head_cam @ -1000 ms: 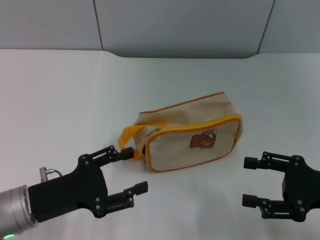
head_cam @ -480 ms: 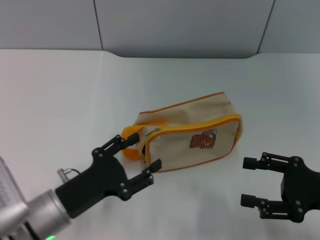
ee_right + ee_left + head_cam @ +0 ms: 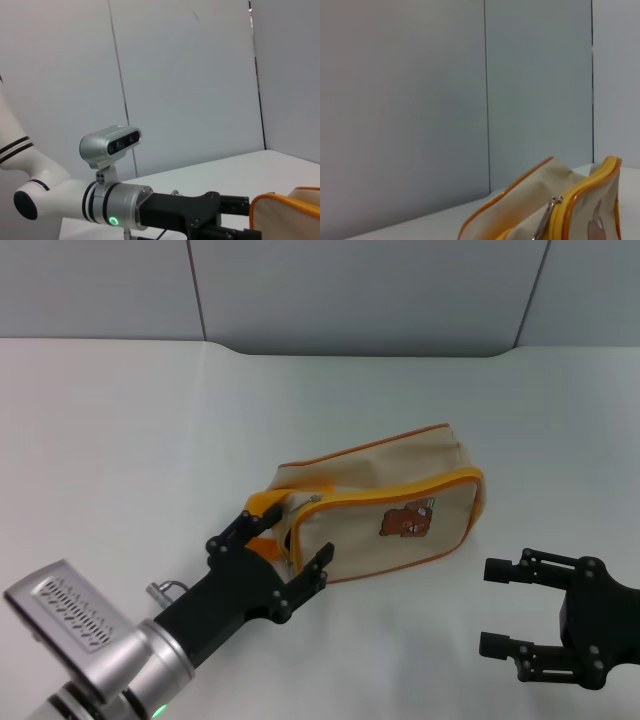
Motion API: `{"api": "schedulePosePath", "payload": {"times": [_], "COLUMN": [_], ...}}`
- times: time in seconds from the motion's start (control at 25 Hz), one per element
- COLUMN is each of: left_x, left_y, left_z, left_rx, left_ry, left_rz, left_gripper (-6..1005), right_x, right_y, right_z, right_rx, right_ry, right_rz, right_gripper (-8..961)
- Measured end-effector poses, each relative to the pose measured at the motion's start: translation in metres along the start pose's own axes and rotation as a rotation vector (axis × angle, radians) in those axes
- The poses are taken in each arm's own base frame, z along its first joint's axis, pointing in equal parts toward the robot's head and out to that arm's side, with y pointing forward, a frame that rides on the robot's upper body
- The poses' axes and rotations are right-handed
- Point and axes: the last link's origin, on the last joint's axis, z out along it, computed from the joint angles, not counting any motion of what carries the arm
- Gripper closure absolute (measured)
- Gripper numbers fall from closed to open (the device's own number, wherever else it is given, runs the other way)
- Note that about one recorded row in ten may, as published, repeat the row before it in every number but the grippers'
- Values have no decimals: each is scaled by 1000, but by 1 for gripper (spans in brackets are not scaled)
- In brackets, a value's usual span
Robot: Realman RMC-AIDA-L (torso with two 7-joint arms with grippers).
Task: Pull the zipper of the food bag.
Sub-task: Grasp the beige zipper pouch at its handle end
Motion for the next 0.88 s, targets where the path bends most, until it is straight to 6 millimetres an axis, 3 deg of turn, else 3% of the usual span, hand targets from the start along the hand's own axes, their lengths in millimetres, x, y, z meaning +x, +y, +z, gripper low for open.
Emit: {"api": "schedulePosePath", "payload": {"times": [0.32, 0.6, 0.72, 0.88], "left_x": [1, 1, 0, 0], "left_y": [-1, -2, -2, -3], "left_z": [17, 18, 19, 19], "left_rx": [12, 1, -1, 0], "left_ry": [-46, -53, -55, -60], "left_rz": [-39, -32, -28, -35], "left_gripper": [349, 367, 597, 651], "right_x": [0, 0, 0, 1], "right_y": [0, 0, -2, -2], "right_z": [-1, 0, 0, 1], "right_rx": [11, 15, 27, 32], "right_ry": [-11, -12, -11, -11], "right_rz": [-22, -22, -22, -20], "right_gripper": [191, 191, 191, 191]}}
